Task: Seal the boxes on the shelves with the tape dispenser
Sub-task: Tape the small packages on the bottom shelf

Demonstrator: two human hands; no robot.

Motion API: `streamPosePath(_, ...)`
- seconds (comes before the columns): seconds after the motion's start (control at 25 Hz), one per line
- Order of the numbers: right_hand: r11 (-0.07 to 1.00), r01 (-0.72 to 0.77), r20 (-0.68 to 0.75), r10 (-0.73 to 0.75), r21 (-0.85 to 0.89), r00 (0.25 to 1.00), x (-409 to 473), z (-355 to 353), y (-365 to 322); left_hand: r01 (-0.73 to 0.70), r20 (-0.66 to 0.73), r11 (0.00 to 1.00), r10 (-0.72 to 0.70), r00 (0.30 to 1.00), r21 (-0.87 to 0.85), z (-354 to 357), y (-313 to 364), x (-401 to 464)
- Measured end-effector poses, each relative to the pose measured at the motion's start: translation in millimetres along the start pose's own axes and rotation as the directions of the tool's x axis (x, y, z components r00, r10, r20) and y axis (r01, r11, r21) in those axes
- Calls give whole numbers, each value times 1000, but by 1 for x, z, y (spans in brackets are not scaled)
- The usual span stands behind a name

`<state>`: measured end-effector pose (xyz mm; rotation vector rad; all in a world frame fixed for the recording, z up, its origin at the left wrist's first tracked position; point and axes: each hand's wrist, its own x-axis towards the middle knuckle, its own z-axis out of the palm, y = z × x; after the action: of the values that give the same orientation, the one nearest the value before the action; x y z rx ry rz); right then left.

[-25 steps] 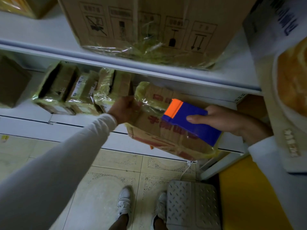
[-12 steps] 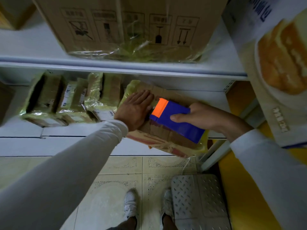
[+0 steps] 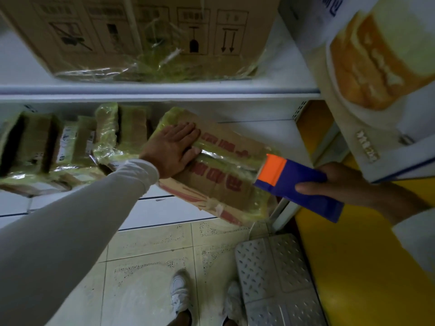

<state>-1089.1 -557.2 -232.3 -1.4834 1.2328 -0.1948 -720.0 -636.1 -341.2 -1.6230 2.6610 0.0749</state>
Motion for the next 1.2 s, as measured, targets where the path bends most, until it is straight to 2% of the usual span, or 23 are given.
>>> streamPosePath(0.12, 995, -98, -28, 98, 6, 995, 14, -2, 28, 29, 52, 996, -33, 998, 79, -4, 0, 5)
streamPosePath(0.2, 983, -180, -94, 181, 23, 979, 24, -2, 42, 102, 24, 994, -103, 994, 49, -14, 13, 8)
streamPosePath(0.24, 981, -189, -107, 192, 41, 976, 28, 1, 46, 118, -23, 993, -119, 993, -28, -19, 31, 9)
streamPosePath(0.32, 982, -172, -120, 181, 81, 976, 37, 8, 48, 54, -181, 972, -97, 979, -227, -21, 78, 12)
streamPosePath(0.36, 980, -172, -131, 184, 102, 974, 41, 12, 46, 29, -208, 938, -106, 972, -344, -19, 100, 15)
streamPosePath(0.44, 974, -178, -129, 196, 141, 972, 45, 17, 43, 66, -112, 811, -161, 981, -581, -13, 118, 18)
streamPosePath(0.52, 975, -158, -100, 174, 155, 980, 44, 19, 40, 114, 9, 730, -145, 989, -674, -7, 108, 18)
streamPosePath(0.64, 979, -159, -60, 168, 127, 984, 34, 15, 32, 95, 33, 780, -95, 995, -619, -4, 97, 15)
streamPosePath(0.76, 990, -76, -5, 77, 121, 997, 4, -1, 35, 70, 19, 794, -73, 997, -604, -4, 100, 18)
streamPosePath(0.88, 988, -112, -48, 118, 109, 992, -24, 2, 42, 100, 53, 821, -85, 995, -562, -5, 97, 23)
streamPosePath(1.04, 976, -204, -161, 190, -70, 968, -4, 30, 53, 34, 151, 966, 5, 988, -257, -7, 107, 21)
streamPosePath(1.12, 949, -253, -256, 202, -186, 945, 16, 37, 54, 10, 167, 986, 17, 986, -164, -8, 110, 24)
streamPosePath(1.16, 900, -310, -315, 211, -308, 925, 24, 38, 56, 10, 180, 989, 17, 984, -150, -9, 109, 26)
streamPosePath(1.2, 804, -375, -362, 216, -461, 907, 28, 40, 60, 15, 201, 989, 14, 979, -144, -10, 109, 27)
